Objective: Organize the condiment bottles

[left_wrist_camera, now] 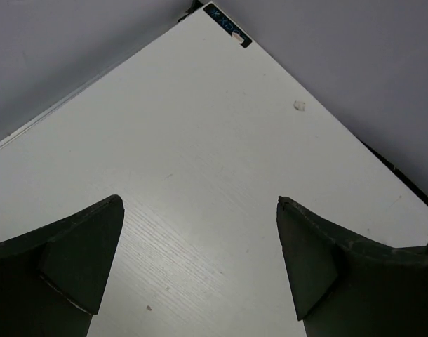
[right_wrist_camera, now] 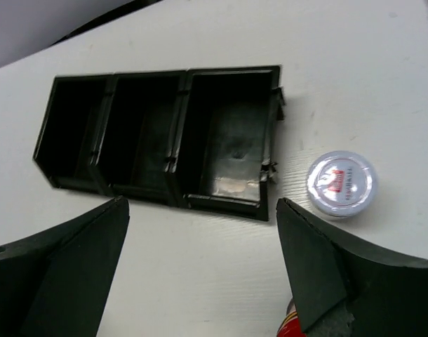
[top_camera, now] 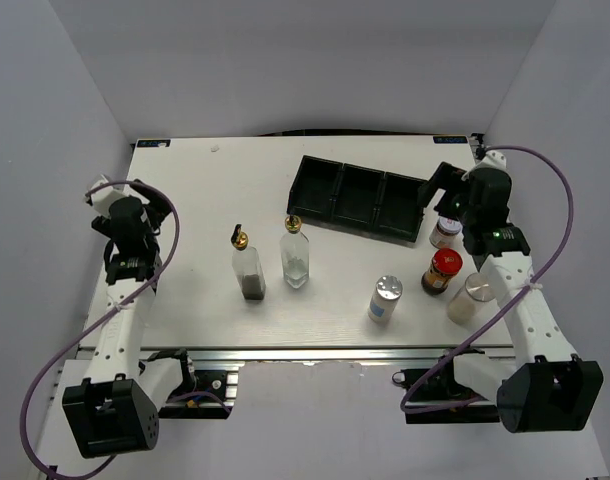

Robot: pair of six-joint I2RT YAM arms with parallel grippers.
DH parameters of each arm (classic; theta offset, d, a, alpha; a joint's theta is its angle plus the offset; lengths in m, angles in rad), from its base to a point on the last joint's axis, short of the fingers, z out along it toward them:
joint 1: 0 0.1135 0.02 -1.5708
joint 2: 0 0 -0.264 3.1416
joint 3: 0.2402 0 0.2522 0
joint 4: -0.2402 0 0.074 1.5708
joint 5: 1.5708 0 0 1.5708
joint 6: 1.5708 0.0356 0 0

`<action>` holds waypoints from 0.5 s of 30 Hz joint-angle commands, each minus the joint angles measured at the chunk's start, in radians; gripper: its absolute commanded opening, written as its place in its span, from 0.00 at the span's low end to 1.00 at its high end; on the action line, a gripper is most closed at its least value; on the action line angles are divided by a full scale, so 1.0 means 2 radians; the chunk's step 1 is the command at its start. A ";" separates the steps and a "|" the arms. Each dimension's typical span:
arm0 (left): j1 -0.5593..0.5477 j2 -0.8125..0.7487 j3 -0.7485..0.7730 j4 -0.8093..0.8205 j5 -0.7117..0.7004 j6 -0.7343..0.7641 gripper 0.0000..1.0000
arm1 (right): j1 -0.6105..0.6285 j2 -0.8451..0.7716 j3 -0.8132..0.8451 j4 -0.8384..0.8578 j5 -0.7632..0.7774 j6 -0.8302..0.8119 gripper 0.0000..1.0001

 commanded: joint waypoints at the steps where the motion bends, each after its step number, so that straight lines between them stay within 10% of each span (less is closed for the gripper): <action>1: 0.000 -0.029 -0.036 0.019 -0.002 -0.011 0.98 | -0.001 -0.024 -0.022 0.060 -0.086 -0.011 0.89; 6: 0.001 -0.031 -0.057 0.050 0.047 0.003 0.98 | 0.022 -0.063 -0.080 0.225 -0.413 -0.064 0.89; 9: 0.000 -0.021 -0.056 0.050 0.067 0.019 0.98 | 0.155 -0.060 -0.035 0.119 -0.338 -0.191 0.89; 15: 0.001 -0.015 -0.066 0.074 0.112 0.040 0.98 | 0.231 -0.017 -0.007 0.066 -0.306 -0.266 0.89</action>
